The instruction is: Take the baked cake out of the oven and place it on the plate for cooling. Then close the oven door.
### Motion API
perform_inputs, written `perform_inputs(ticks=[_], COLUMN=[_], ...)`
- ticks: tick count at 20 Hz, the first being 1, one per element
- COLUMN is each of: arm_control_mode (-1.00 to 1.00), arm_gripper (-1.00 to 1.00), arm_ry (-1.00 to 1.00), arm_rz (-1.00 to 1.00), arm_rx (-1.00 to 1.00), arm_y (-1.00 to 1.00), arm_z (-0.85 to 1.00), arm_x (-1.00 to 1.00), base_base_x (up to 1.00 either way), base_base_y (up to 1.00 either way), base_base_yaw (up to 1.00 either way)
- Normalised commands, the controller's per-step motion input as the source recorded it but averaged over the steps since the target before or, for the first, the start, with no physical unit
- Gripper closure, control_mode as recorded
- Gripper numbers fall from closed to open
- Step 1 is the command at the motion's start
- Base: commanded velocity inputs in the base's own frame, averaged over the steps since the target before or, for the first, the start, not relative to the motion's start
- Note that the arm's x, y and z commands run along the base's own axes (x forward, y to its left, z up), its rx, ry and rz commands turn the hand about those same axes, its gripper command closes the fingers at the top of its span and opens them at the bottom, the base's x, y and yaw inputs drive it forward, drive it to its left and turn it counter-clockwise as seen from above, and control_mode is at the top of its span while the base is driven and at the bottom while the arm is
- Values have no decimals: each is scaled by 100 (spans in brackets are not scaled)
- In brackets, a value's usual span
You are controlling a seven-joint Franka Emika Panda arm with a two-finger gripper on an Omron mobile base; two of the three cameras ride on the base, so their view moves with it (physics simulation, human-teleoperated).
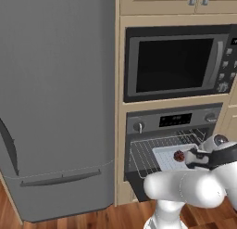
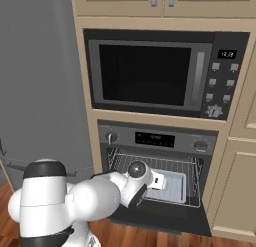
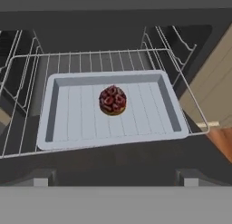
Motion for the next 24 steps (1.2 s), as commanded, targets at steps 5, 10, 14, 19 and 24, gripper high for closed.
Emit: perform_inputs(ticks=[5,10,14,19,24], arm_control_mode=[-100,-100,-100,-100,-100], arm_gripper=[-100,-100,-100,-100,-100], arm_ry=[0,0,0,0,-2], arm_rz=[10,3,1,0,1], arm_rx=[0,0,0,0,0], arm_y=[21,10,0,0,0], arm_z=[-6,-3,0,0,0], arm_x=[0,0,0,0,0], base_base_x=[0,0,0,0,0], base_base_y=[0,0,0,0,0], base_base_yaw=[0,0,0,0,0])
